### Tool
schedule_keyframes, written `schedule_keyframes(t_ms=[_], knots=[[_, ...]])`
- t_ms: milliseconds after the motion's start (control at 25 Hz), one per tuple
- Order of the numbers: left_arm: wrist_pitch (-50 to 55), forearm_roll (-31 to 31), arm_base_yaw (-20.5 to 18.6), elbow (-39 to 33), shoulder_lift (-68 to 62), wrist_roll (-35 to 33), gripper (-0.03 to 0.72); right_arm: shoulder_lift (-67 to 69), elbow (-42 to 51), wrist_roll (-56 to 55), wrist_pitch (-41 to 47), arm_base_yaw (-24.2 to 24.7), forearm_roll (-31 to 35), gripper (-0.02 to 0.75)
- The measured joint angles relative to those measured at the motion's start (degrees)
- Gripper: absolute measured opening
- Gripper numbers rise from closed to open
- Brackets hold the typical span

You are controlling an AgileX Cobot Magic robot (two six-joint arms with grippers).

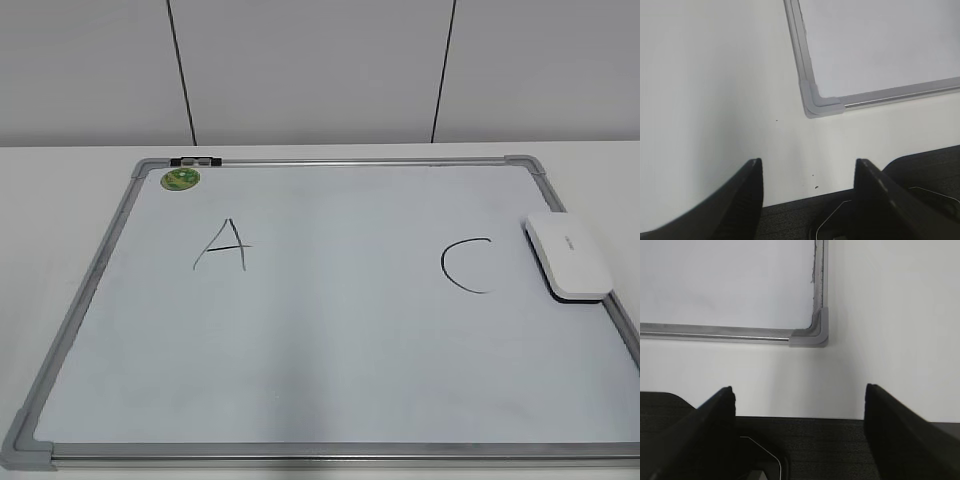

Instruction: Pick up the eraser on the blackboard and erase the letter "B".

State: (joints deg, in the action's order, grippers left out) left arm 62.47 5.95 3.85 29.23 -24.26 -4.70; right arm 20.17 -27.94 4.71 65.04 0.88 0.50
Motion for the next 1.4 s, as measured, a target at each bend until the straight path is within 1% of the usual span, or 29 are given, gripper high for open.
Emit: schedule_keyframes(t_ms=[640,800,1040,1240,1400], knots=[[0.00,0.00,0.00,0.00,0.57,0.00,0.414,-0.81,0.00,-0.14,-0.13,0.00,-0.10,0.589],[0.00,0.00,-1.64,0.00,4.28,0.00,0.391,-4.77,0.00,-0.14,-0.13,0.27,-0.09,0.589],[0.00,0.00,-3.83,0.00,13.21,0.00,0.355,-12.23,0.00,-0.14,-0.13,0.27,-0.09,0.589],[0.22,0.00,-4.03,0.00,19.79,0.00,0.330,-19.18,0.00,-0.19,-0.02,0.27,-0.09,0.589],[0.22,0.00,-4.03,0.00,22.35,0.00,0.318,-21.05,0.00,-0.19,0.19,0.27,-0.09,0.589]])
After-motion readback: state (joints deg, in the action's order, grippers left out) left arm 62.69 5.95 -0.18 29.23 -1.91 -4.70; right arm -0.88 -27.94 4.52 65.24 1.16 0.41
